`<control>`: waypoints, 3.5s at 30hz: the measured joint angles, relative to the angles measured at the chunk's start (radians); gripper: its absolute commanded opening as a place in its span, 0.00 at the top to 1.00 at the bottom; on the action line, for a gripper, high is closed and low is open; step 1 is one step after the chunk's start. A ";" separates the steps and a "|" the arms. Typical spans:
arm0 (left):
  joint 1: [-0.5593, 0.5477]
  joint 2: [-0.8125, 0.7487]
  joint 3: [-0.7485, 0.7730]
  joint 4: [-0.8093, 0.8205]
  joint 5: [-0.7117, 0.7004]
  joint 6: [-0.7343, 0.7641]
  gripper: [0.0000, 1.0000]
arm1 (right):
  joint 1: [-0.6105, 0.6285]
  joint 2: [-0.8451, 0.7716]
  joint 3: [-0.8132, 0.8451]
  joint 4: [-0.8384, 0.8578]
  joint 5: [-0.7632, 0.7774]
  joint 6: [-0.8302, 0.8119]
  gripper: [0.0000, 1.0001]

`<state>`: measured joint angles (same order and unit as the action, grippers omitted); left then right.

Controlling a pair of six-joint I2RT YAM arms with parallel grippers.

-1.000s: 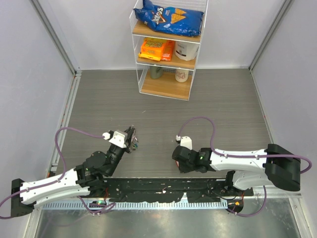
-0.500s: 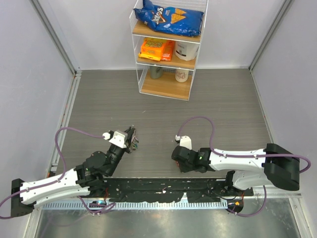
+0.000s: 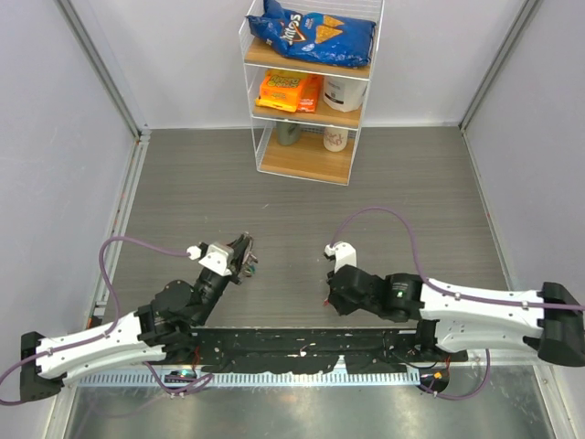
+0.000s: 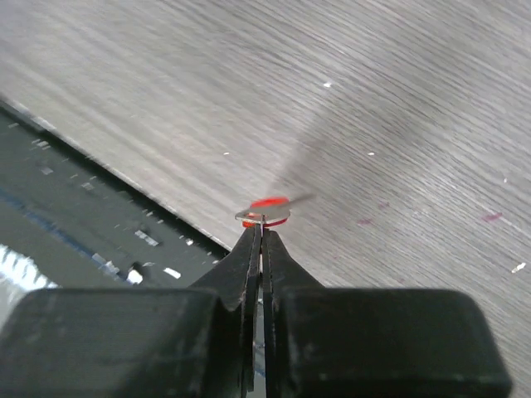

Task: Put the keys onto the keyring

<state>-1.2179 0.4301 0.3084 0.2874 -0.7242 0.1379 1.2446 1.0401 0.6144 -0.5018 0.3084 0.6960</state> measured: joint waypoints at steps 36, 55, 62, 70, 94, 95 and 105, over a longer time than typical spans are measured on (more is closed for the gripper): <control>0.001 -0.195 -0.057 0.031 0.640 -0.026 1.00 | 0.000 -0.144 0.114 0.654 -0.731 -0.109 0.94; 0.001 -0.311 -0.059 0.031 0.830 -0.083 1.00 | -0.068 -0.009 0.104 0.927 -0.793 0.100 0.94; 0.001 -0.319 -0.066 0.039 0.869 -0.103 1.00 | -0.082 0.014 0.097 0.973 -0.801 0.142 0.94; 0.001 -0.326 -0.069 0.039 0.879 -0.105 1.00 | -0.090 0.027 0.080 0.996 -0.805 0.175 0.94; 0.003 -0.334 -0.070 0.038 0.891 -0.103 1.00 | -0.099 0.055 0.056 1.078 -0.812 0.308 0.94; 0.003 -0.334 -0.070 0.038 0.891 -0.102 1.00 | -0.099 0.055 0.056 1.078 -0.812 0.311 0.94; 0.007 -0.334 -0.070 0.039 0.893 -0.095 1.00 | -0.109 0.055 0.056 1.078 -0.808 0.368 0.94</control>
<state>-1.2110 0.0963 0.2386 0.3264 0.1688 0.0429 1.1355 1.0954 0.6701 0.5762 -0.4992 1.0637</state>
